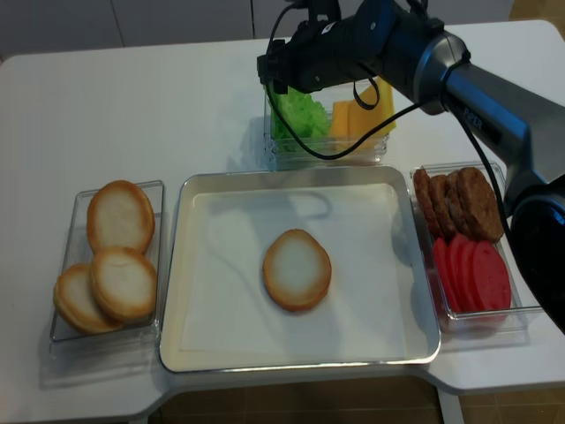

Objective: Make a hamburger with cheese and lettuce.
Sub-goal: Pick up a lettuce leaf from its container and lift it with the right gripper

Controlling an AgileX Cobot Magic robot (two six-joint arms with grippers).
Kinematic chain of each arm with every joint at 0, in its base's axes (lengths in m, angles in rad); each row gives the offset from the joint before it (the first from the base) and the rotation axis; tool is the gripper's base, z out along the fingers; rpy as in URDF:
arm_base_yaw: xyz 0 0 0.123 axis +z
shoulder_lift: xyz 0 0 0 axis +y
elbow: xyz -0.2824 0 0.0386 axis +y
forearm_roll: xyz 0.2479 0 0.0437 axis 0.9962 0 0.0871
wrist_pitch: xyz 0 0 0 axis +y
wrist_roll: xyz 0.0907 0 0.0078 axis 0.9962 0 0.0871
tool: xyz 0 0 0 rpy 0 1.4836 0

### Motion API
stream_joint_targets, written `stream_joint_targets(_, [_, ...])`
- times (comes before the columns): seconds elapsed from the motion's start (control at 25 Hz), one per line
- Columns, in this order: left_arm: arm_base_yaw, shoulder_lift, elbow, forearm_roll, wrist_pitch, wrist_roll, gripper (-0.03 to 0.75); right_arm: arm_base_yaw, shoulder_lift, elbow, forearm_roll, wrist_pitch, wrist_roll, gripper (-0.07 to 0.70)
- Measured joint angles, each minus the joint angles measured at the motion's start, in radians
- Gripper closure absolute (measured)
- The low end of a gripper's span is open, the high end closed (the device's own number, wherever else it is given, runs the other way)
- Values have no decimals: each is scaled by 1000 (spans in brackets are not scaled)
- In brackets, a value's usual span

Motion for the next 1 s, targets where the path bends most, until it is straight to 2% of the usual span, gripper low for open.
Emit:
stream_joint_targets(0.28, [0, 0, 0, 0, 0, 0, 237, 0, 17, 0, 0, 0, -2, 246])
stream_joint_targets(0.64, [0, 0, 0, 0, 0, 0, 237, 0, 17, 0, -4, -2, -2, 380])
stream_joint_targets(1.0, [0, 0, 0, 0, 0, 0, 237, 0, 17, 0, -4, -7, -2, 423])
